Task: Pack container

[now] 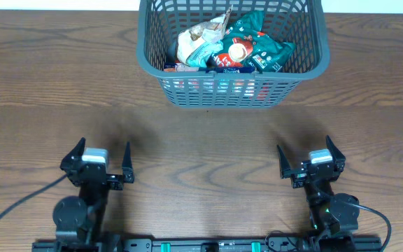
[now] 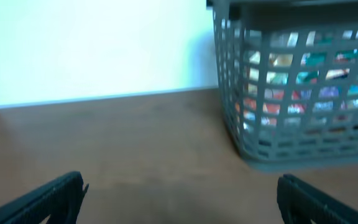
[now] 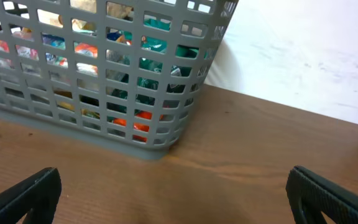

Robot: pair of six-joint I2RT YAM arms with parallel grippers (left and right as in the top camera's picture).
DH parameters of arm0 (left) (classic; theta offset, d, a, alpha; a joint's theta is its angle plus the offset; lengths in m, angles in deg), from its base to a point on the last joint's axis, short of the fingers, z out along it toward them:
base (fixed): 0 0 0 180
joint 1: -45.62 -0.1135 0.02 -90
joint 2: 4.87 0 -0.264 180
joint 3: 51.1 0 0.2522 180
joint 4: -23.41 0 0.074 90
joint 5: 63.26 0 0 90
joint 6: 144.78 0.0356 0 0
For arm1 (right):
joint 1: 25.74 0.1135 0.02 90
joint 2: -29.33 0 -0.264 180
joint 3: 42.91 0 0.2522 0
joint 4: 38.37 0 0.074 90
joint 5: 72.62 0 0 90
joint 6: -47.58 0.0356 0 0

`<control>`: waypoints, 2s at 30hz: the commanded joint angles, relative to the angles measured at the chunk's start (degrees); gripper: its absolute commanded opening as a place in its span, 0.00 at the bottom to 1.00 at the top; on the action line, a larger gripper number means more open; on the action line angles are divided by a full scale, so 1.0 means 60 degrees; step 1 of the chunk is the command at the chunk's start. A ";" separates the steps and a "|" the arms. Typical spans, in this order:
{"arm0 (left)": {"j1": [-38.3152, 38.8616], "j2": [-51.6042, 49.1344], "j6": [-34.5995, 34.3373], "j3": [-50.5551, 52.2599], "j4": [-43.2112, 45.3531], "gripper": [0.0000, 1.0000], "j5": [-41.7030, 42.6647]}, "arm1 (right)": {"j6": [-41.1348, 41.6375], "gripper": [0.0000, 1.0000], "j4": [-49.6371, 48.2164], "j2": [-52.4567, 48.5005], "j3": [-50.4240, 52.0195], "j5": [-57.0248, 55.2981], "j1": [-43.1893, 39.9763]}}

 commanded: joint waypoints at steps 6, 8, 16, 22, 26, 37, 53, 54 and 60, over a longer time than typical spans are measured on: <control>0.0117 0.0419 0.0841 0.1606 0.1851 0.98 0.0058 | 0.0117 0.99 0.0018 0.0066 0.0025 -0.0091 0.0073; 0.0127 0.0419 0.0725 0.1803 0.1381 0.98 0.0066 | 0.0117 0.99 0.0018 0.0066 0.0025 -0.0087 0.0073; 0.0135 0.0415 0.0616 0.1803 0.0845 0.99 0.0069 | 0.0117 0.99 0.0018 0.0066 0.0025 -0.0087 0.0073; 0.0135 0.0390 0.0153 0.1803 0.0852 0.99 0.0066 | 0.0113 0.99 0.0018 0.0066 0.0025 -0.0087 0.0073; 0.0135 0.0390 0.0153 0.1803 0.0852 0.98 0.0066 | 0.0117 0.99 0.0018 0.0066 0.0025 -0.0087 0.0073; 0.0135 0.0390 0.0153 0.1803 0.0852 0.98 0.0066 | 0.0117 0.99 0.0018 0.0066 0.0025 -0.0091 0.0073; 0.0135 0.0390 0.0153 0.1803 0.0856 0.99 0.0066 | 0.0117 0.99 0.0018 0.0066 0.0025 -0.0091 0.0073; 0.0135 0.0390 0.0153 0.1803 0.0852 0.98 0.0066 | 0.0117 0.99 0.0018 0.0066 0.0025 -0.0087 0.0073; 0.0135 0.0390 0.0153 0.1803 0.0852 0.98 0.0066 | 0.0113 0.99 0.0018 0.0066 0.0025 -0.0087 0.0073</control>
